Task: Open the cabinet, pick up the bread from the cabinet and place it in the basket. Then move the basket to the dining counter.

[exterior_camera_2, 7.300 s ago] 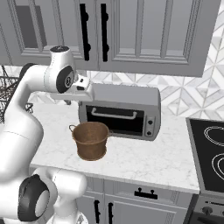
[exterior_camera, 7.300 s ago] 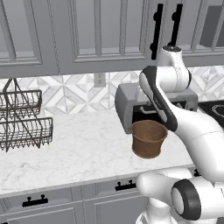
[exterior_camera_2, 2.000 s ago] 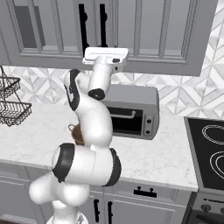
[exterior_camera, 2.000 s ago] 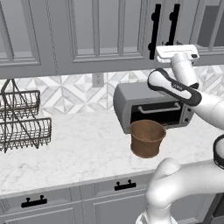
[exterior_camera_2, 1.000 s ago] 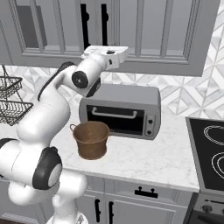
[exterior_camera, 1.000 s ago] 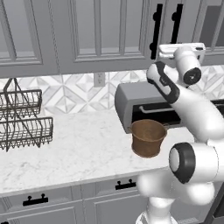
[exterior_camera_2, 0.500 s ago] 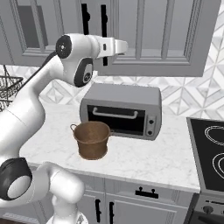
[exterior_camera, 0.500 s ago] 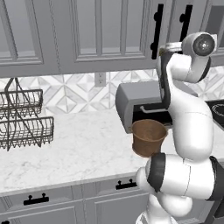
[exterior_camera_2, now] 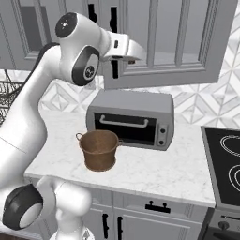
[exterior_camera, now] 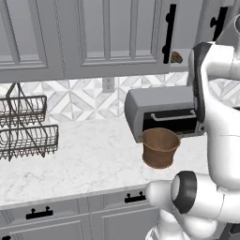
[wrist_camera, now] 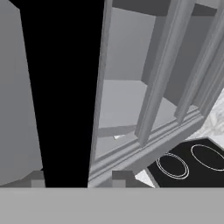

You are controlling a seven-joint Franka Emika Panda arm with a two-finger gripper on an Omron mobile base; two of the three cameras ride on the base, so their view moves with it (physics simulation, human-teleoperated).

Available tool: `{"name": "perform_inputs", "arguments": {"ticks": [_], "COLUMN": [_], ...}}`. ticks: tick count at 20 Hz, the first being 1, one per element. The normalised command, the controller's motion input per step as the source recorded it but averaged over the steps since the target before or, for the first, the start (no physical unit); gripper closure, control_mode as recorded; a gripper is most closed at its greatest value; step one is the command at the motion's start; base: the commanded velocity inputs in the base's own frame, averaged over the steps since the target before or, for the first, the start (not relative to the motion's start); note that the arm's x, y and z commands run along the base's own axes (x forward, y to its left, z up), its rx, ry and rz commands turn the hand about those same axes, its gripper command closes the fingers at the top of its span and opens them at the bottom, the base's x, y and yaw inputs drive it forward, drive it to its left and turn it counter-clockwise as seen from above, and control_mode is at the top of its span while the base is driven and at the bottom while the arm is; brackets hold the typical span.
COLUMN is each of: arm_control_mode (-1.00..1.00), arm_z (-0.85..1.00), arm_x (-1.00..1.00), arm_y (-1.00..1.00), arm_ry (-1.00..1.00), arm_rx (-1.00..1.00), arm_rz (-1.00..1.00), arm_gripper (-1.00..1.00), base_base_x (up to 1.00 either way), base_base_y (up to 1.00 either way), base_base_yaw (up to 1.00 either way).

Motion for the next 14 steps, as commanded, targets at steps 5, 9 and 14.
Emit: {"name": "perform_inputs", "arguments": {"ticks": [5,9,14], "arm_control_mode": [-1.0,-1.0,-1.0], "arm_z": [-0.01,-0.08,-0.03], "arm_x": [-0.76,-0.64,-0.65], "arm_y": [-1.0,-1.0,-1.0], "arm_ry": [-0.07,-0.2,-0.2], "arm_rx": [0.03,0.04,0.02], "arm_rz": [0.0,0.0,0.0], "arm_gripper": [1.0,1.0,1.0], "base_base_x": [0.0,0.0,0.0], "base_base_y": [0.0,0.0,0.0], "base_base_yaw": [0.0,0.0,0.0]}}
